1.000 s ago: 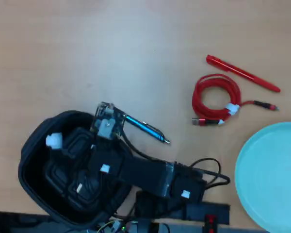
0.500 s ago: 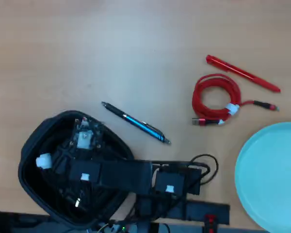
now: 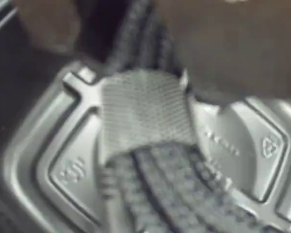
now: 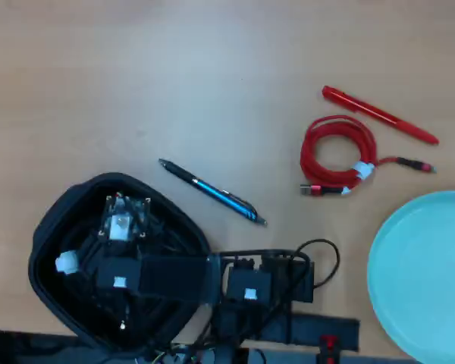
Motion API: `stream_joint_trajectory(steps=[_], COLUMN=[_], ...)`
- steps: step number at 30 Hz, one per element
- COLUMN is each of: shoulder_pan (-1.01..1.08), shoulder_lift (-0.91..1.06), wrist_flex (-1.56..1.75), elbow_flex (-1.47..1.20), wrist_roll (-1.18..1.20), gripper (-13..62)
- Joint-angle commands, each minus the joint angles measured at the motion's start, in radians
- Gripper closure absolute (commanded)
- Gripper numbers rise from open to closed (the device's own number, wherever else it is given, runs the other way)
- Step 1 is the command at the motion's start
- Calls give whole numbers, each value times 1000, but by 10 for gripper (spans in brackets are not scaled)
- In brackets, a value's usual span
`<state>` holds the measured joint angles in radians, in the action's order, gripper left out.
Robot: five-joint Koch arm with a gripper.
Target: Put a black charging cable in a black bowl and put a red charging cable in a green bowl
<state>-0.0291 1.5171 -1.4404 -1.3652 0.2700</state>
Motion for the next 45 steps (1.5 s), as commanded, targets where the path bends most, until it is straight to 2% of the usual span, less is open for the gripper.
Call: stream_joint_trajectory(steps=[1, 17, 20, 25, 37, 45], shoulder_pan=[-14, 32, 118, 255, 986, 1275], shoulder_lift=[12, -35, -32, -28, -32, -32], wrist_flex=[60, 46, 44, 21, 25, -23], elbow_flex=[25, 20, 54, 107, 172, 150], wrist_roll=[-14, -12, -20, -167, -210, -198], gripper=[410, 43, 40, 42, 42, 40])
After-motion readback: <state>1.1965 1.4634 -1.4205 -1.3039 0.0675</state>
